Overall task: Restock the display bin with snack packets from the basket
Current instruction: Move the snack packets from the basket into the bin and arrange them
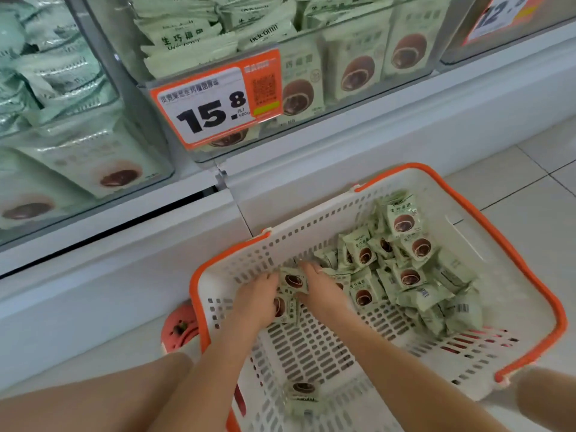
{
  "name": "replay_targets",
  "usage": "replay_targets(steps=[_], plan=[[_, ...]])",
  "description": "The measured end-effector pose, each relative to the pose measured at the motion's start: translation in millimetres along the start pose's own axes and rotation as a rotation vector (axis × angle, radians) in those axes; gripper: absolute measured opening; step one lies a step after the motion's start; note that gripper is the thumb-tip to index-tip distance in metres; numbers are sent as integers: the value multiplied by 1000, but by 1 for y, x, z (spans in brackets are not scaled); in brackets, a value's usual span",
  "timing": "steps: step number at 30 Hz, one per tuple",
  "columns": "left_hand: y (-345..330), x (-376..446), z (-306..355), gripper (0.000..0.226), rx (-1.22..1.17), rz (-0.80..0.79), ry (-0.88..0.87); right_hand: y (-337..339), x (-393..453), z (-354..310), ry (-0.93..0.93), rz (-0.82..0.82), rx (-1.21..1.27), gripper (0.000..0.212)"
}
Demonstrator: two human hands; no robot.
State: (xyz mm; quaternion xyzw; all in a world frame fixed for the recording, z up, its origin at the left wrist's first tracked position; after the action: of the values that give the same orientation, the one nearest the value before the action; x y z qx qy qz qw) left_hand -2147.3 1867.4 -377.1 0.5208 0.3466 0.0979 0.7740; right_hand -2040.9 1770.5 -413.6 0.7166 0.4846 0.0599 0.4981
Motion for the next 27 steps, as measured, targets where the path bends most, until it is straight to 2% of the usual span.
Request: replay_targets(steps=[5,8,11,13,15,17,19,22,25,27], plan=[[-9,4,-24,52,-183,5,151,-8,24,-12,-39,26,-180,47],[-10,4,-33,54,-230,2,161,-6,20,-15,-64,28,-122,35],[-9,2,-32,72,-314,-113,161,12,0,-17,-167,63,93,25],[-1,-4,-19,86,-464,-255,132,28,-20,-16,-271,112,376,28],[12,-9,3,95,-568,-294,63,42,-40,-13,-407,162,735,32],[31,-16,28,96,-602,-202,-9,54,-58,-12,-472,171,1094,40],[54,-25,51,98,-597,-68,-40,69,-73,-13,-415,170,1324,50],[96,-46,77,102,-348,140,-163,95,-93,-25,-306,133,1361,54],[146,-69,92,86,-64,295,-303,134,-110,-48,-189,118,1343,39],[180,-85,97,78,82,358,-392,170,-118,-63,-67,148,1210,27]])
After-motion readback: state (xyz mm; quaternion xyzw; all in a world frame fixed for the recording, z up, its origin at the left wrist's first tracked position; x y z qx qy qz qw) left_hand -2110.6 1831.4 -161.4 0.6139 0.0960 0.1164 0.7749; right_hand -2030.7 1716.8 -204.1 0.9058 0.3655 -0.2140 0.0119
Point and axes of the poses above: each hand's wrist, its own x-axis towards the middle knuckle, its own y-axis out of the back of the hand, z = x × y, the point moved 2 cm from there along x, towards the middle knuckle, and after that the axes turned 4 degrees about z, right-handed, at the moved point
